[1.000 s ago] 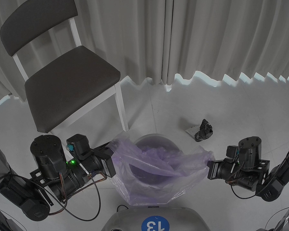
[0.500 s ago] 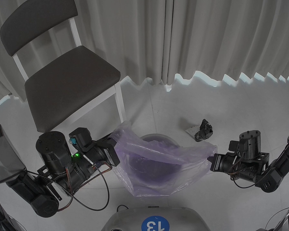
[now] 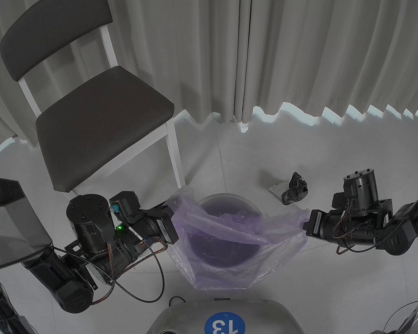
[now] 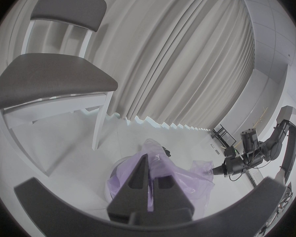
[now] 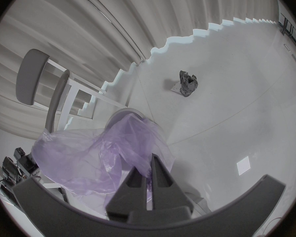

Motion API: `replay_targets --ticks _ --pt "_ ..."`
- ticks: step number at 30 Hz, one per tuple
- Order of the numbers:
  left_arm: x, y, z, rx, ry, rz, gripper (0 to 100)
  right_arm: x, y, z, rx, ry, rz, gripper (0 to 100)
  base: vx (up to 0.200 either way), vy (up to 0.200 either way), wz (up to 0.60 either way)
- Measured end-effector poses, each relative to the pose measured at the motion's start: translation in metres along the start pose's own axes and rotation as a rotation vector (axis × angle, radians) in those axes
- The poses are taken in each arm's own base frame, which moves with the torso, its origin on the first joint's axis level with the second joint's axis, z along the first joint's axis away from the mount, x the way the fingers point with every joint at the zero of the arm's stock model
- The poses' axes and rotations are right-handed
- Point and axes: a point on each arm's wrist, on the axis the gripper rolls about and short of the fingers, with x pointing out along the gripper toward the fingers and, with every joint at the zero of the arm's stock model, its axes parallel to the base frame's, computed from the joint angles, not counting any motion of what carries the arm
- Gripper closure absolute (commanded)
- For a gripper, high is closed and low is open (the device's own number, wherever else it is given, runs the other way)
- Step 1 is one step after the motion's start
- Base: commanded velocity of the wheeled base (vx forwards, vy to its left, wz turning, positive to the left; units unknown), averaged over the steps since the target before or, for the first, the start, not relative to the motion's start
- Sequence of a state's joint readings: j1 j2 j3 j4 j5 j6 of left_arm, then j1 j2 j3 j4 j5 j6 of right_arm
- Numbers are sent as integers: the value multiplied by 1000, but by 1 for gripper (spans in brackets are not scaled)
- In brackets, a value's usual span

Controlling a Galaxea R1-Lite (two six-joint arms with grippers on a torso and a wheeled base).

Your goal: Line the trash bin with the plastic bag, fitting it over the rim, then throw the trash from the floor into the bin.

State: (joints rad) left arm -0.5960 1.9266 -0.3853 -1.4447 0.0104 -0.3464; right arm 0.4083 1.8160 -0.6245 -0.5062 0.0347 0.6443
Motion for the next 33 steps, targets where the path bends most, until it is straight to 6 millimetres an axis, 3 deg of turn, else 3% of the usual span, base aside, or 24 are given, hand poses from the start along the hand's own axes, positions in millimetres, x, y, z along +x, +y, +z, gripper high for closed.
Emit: replay_targets --ticks 8,18,33 --pt "7 7 -12 -4 38 6 100 -1 6 -1 -12 -3 21 100 0 0 0" --pt "15 32 -9 -28 28 59 100 16 42 -8 -80 28 94 100 0 0 0" --pt "17 32 0 -67 -60 31 100 33 85 4 -196 131 83 100 0 0 0"
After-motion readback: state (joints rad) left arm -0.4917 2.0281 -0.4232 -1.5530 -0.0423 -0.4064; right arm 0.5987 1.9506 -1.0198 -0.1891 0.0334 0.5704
